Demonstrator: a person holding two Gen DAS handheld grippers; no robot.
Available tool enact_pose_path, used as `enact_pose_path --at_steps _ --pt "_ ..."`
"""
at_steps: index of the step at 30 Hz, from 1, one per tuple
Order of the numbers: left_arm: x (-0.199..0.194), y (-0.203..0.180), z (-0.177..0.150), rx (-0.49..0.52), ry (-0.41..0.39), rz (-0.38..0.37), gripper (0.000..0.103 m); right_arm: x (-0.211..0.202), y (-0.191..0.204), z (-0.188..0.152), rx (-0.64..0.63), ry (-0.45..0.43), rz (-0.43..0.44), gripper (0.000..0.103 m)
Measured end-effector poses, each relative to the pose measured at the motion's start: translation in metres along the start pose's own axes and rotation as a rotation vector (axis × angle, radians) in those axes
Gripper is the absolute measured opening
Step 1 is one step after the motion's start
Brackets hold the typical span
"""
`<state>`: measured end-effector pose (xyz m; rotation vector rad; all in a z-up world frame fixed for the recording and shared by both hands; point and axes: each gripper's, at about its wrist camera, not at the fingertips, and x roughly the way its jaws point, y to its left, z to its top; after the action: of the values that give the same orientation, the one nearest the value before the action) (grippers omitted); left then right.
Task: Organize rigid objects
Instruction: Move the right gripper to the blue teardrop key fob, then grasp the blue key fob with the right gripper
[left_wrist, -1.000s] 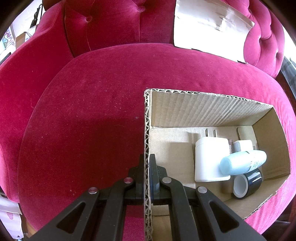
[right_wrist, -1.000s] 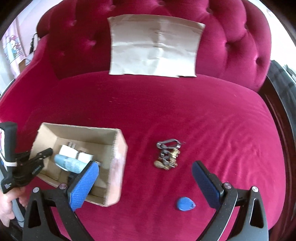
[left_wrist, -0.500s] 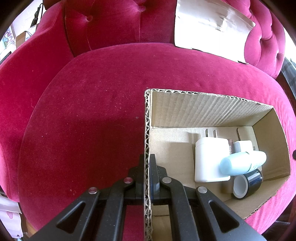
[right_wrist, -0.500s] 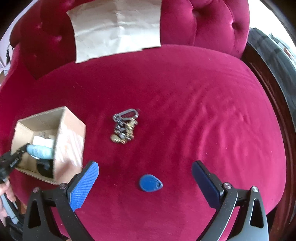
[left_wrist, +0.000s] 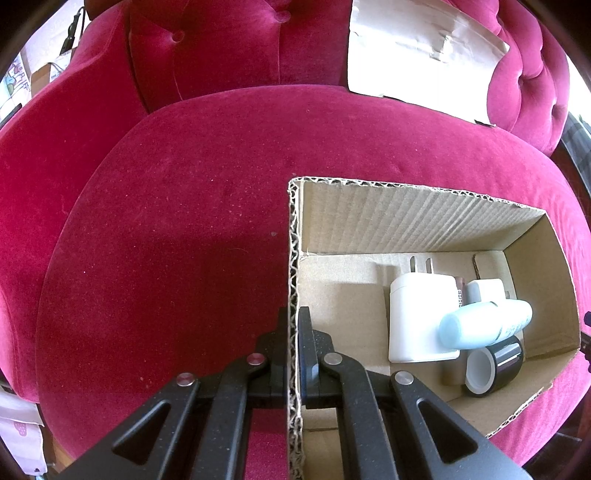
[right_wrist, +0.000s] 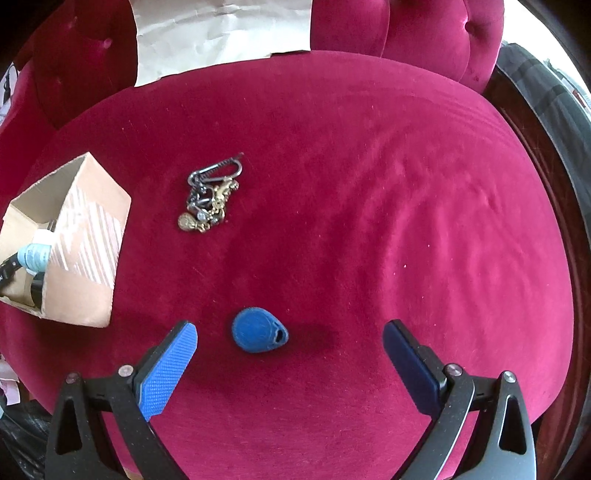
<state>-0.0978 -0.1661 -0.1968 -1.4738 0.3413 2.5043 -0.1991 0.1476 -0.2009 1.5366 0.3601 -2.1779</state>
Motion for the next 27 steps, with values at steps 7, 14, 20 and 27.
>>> enact_pose_path --at_steps 7,14,20,27 --pt "0.000 -0.001 0.000 -0.001 0.001 0.001 0.003 0.007 0.000 -0.005 -0.022 0.009 0.010 0.103" --pt "0.000 0.000 0.000 0.028 -0.003 -0.010 0.003 0.013 0.004 -0.010 -0.042 0.022 0.012 0.096" --pt "0.000 0.000 0.000 0.028 -0.003 -0.011 0.003 0.012 0.003 -0.011 -0.041 0.022 0.011 0.096" --pt "0.000 0.000 0.000 0.029 -0.003 -0.010 0.003 0.001 0.006 -0.013 -0.050 0.003 0.009 0.065"
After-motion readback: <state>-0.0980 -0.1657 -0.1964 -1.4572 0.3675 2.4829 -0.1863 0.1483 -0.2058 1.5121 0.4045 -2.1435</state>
